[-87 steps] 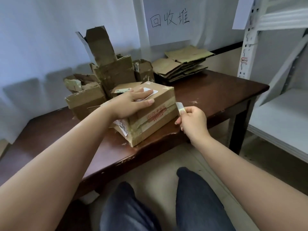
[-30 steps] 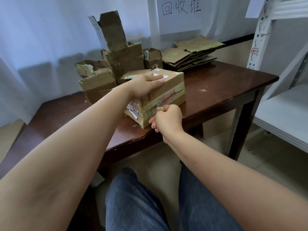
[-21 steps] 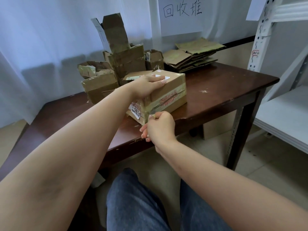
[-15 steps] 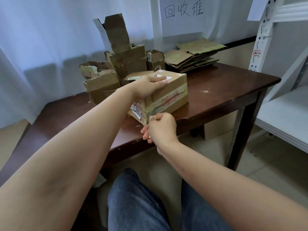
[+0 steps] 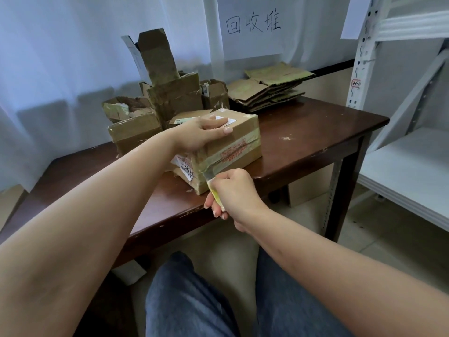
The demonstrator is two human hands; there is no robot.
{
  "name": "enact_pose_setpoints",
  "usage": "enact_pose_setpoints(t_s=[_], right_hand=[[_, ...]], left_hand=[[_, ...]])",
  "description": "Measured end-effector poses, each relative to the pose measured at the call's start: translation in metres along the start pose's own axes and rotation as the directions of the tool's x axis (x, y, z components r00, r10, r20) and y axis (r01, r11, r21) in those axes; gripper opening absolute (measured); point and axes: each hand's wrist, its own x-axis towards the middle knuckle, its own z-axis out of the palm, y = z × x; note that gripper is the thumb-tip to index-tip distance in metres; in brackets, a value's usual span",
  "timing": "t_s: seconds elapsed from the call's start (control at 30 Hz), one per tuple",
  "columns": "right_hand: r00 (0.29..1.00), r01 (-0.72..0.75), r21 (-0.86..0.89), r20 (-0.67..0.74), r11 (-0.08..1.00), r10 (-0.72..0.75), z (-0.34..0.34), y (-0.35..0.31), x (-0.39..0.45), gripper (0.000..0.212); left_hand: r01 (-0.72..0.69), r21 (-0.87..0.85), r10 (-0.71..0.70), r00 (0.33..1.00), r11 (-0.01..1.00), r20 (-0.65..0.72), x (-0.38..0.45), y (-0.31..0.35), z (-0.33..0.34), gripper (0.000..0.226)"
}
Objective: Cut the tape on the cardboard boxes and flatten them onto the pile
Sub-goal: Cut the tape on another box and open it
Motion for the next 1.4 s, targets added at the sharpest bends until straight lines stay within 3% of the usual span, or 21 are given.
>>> enact_pose_setpoints(t_s=[0.13,0.2,0.4,0.63,0.7,0.77,0.9,1.03,1.17,1.4], right_hand=[[0.97,0.009,0.087,-0.244,0.996,0.012,-0.032,0.004,0.02,0.015],[0.931,0.02,0.093,-0.364,0.995,0.016,-0.049,0.006,0.034,0.016],[0.89,0.062,0.073,-0.455,0.995,-0.022,-0.06,0.007,0.064,0.025],[0.962,0.066,0.048,-0.27,0.997,-0.05,-0.034,0.012,0.061,0.008],[0.951,0.071,-0.034,-0.3,0.997,-0.078,-0.04,0.016,0.063,0.013],[0.942,0.065,-0.222,-0.307,0.973,-0.133,-0.055,0.022,0.067,0.011],[0.902,0.121,-0.58,-0.275,0.806,-0.334,-0.088,0.028,0.07,0.01],[0.799,0.182,-0.81,-0.208,0.557,-0.564,-0.111,0.02,0.081,0.013],[0.756,0.282,-0.828,-0.119,0.484,-0.644,-0.112,0.023,0.097,0.015],[0.729,0.353,-0.764,-0.137,0.54,-0.671,-0.108,0.033,0.104,0.015]], left_hand=[[-0.019,0.035,0.019,1.0,0.999,0.003,-0.001,-0.008,-0.007,0.078],[-0.023,0.011,0.022,0.999,1.0,0.025,0.0,-0.011,-0.01,0.078],[-0.046,-0.018,0.047,0.998,0.999,0.029,0.005,-0.016,-0.012,0.068],[-0.041,-0.019,0.041,0.999,0.999,0.015,0.005,-0.017,-0.013,0.06],[-0.047,-0.009,0.048,0.998,0.999,0.045,0.004,-0.014,-0.018,0.055],[-0.04,-0.003,0.04,0.998,0.999,0.048,0.005,-0.013,-0.024,0.057],[-0.022,-0.035,0.024,0.997,0.999,0.07,0.009,-0.01,-0.029,0.062],[-0.05,-0.019,0.049,0.999,0.999,-0.015,0.017,-0.012,-0.016,0.034],[-0.083,-0.005,0.083,0.993,0.997,-0.086,0.015,-0.015,-0.012,0.035],[-0.088,-0.012,0.086,0.992,0.996,-0.096,0.014,-0.017,-0.011,0.037]])
